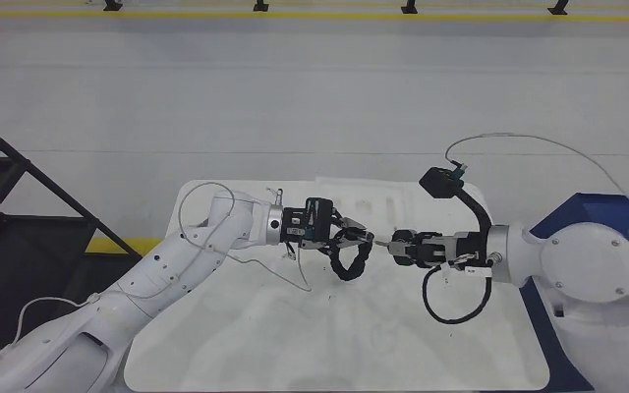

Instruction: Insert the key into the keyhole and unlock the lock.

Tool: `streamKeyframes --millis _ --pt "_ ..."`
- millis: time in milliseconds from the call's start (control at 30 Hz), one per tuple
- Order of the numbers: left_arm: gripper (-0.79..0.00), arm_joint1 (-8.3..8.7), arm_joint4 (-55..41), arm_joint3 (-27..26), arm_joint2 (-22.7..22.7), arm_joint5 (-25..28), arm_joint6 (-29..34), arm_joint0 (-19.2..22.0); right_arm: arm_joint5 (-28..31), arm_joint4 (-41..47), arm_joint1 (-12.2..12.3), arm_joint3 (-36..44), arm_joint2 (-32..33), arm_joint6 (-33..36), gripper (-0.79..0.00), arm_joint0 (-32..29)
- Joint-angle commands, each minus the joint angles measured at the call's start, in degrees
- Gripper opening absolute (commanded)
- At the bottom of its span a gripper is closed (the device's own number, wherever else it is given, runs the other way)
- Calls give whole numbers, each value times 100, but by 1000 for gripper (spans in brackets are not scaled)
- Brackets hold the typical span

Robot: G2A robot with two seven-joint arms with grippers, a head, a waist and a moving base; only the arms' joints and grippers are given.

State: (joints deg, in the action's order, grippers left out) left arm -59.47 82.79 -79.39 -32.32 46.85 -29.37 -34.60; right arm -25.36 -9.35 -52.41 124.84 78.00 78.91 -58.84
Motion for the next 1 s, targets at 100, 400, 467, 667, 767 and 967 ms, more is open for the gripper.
streamKeyframes --millis 100,400,467,667,767,967 --pt "-785 -84 82 88 11 30 -52 47 -76 -18 67 7 -118 -75 -785 48" --pt "-785 -187 207 137 -14 138 -92 40 -171 65 157 -34 -302 -170 -785 188" --pt "-785 -203 225 149 -28 163 -99 31 -201 44 175 -47 -323 -199 -785 214" --pt "-785 -241 273 168 -89 216 -109 0 -244 59 224 -88 -396 -242 -785 261" --pt "-785 -252 314 165 -128 223 -120 -23 -261 57 246 -106 -436 -259 -785 289" --pt "-785 -257 375 179 -230 261 -146 -89 -300 87 284 -141 -500 -299 -785 346"
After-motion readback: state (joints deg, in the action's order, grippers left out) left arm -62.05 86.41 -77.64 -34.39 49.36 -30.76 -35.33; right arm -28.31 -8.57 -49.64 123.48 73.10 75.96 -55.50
